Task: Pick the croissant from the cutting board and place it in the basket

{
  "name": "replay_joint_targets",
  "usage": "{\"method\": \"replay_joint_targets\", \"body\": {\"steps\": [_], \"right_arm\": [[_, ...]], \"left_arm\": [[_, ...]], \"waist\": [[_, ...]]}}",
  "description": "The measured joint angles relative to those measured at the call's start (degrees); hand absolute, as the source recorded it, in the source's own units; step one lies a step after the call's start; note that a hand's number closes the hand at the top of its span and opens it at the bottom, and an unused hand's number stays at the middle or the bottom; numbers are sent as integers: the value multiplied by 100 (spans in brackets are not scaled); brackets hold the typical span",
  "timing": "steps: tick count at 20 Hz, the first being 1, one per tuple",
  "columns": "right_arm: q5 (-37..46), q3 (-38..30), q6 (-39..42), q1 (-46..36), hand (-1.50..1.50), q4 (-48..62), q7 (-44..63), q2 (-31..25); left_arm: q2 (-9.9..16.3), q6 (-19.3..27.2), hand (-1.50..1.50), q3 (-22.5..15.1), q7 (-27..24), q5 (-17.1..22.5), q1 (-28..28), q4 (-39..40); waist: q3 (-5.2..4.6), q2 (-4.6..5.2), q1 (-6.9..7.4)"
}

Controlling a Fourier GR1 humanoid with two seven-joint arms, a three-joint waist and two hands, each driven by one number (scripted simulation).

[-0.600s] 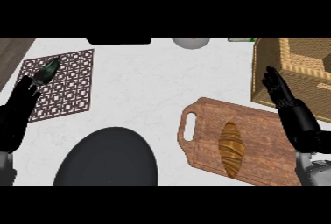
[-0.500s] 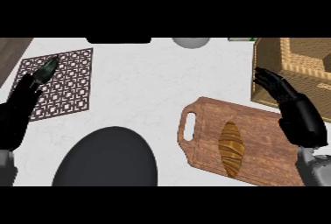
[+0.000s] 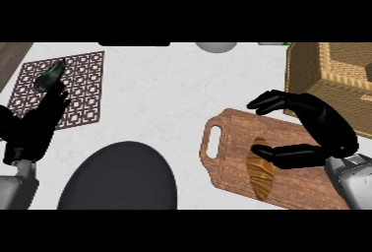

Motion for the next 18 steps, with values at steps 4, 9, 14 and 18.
{"method": "replay_joint_targets", "body": {"steps": [4,9,14,18], "right_arm": [[1031,749,-795,149,-150,-411,153,697],[1569,1137,-994,-93,-150,-1265,2017,946],[1898,998,-380,-782,-150,-1660,3873,275],[2218,724,258,-1394,-150,-1760,5104,-474]], "left_arm": [[-59,-127,0,41,-59,-6,-45,219],[-119,-171,0,110,-51,-44,-189,414],[-109,-225,0,140,-70,-50,-164,502],[-112,-221,0,141,-55,-68,-136,495]], "waist": [[-7,-24,-50],[-17,-52,-107],[-36,-92,-159],[-44,-119,-187]]}}
